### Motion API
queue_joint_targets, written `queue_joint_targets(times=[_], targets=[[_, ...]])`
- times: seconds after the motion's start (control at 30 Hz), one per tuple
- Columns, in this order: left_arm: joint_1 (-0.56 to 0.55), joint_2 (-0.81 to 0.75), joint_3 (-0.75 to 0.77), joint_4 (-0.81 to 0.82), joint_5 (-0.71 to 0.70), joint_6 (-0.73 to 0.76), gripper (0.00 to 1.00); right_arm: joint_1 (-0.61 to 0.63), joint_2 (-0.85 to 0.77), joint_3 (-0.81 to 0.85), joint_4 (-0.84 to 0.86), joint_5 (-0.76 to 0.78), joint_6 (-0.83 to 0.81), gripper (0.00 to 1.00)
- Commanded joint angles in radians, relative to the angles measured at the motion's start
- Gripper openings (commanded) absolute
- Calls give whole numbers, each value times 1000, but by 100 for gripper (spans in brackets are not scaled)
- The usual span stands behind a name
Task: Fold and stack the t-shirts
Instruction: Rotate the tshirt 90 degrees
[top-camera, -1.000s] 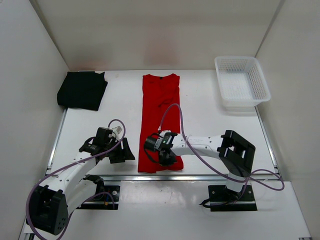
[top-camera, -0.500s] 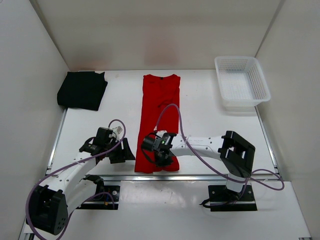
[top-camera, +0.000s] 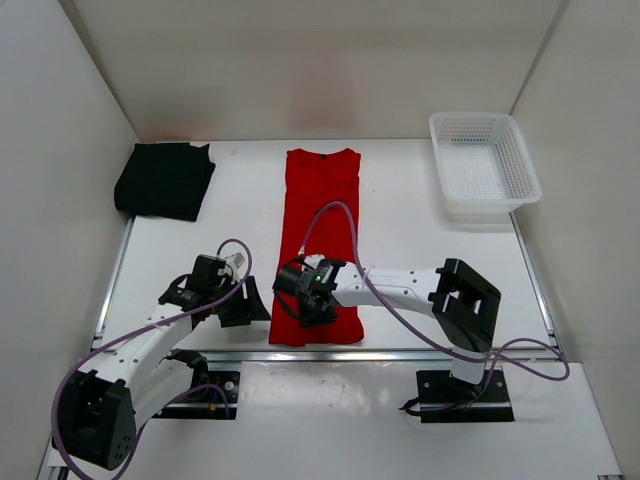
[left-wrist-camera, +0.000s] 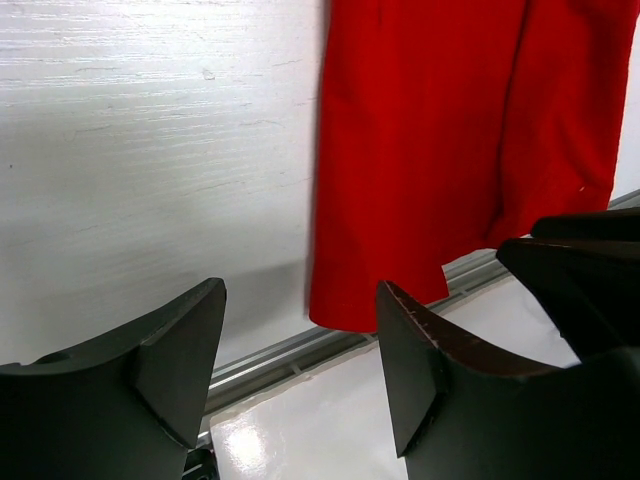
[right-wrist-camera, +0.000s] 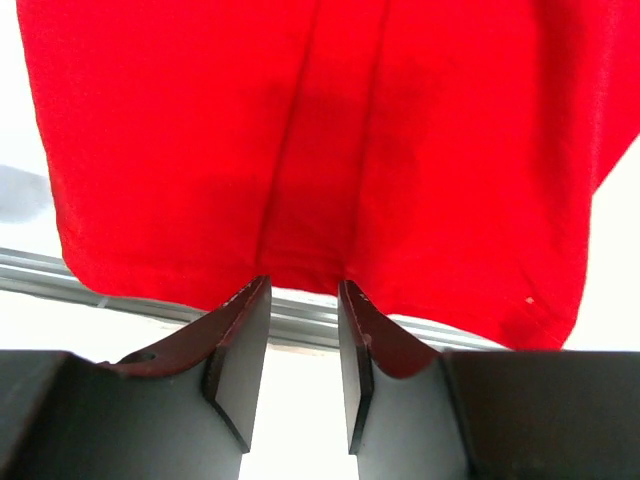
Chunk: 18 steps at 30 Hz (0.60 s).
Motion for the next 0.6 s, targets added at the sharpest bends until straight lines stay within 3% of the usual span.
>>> queue_joint_targets(times=[0.0,0.27,0.43,0.53,0.57], targets=[[-4,0,2,18,7,6,71,5,43,42,-29,17,-21,30],[-3,0,2,18,11,10,72,16,96,95,-173,43,6,25],[-1,1,-1,19,17,7,72,11,104,91,-160,23,0,24],[-6,1,2,18,13,12,72,11,107,90,-158,26,0,19],[-3,3,-4,21,16,13,73,13,110,90,-163,26,2,13]])
